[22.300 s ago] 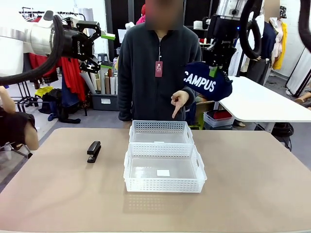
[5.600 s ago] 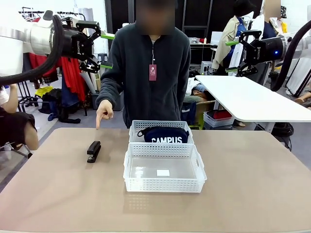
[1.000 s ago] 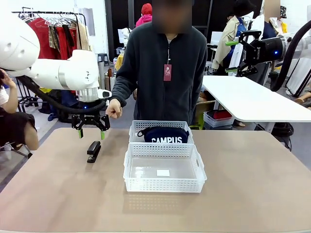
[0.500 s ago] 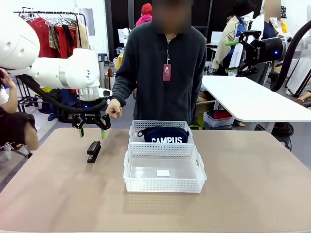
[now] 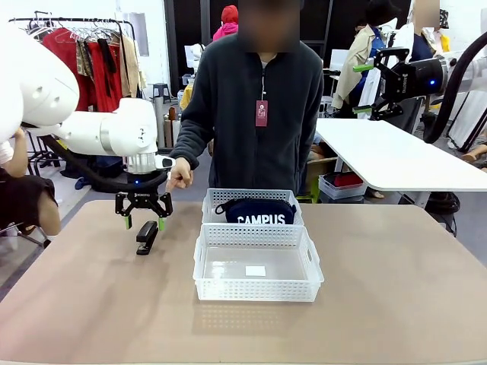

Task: Distribute items into two baskets.
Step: Pick up the Stapler that the person points to.

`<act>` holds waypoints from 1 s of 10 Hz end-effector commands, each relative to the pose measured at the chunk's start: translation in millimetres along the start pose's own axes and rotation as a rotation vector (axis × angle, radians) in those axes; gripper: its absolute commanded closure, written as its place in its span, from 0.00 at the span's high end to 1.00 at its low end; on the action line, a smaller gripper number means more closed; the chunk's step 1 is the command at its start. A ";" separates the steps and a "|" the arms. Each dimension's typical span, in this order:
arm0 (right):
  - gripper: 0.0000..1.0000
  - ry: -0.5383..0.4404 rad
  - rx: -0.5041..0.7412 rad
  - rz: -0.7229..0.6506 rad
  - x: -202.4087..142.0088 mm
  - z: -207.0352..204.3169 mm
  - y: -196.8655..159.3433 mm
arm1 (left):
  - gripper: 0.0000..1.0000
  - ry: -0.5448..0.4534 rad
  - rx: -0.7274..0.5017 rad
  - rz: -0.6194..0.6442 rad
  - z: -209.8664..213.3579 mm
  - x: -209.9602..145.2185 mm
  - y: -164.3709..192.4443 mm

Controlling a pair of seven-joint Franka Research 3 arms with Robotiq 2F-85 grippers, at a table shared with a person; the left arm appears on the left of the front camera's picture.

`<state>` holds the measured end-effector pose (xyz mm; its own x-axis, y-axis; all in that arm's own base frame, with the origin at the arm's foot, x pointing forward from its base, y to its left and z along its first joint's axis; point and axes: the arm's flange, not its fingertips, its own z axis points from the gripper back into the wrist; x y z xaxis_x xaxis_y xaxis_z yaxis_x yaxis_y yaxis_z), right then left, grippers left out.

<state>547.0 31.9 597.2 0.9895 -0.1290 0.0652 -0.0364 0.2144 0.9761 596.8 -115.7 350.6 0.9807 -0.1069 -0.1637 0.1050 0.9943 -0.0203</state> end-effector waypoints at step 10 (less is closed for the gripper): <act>1.00 0.004 0.004 -0.005 -1.8 0.0 2.6 | 0.00 0.036 0.026 0.066 -7.6 12.6 5.9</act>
<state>547.0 31.9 597.2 0.9895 -0.1290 0.0652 -0.0364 0.2144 0.9761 608.0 -112.4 332.8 0.9769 -0.0721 -0.2012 0.0718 0.9974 -0.0090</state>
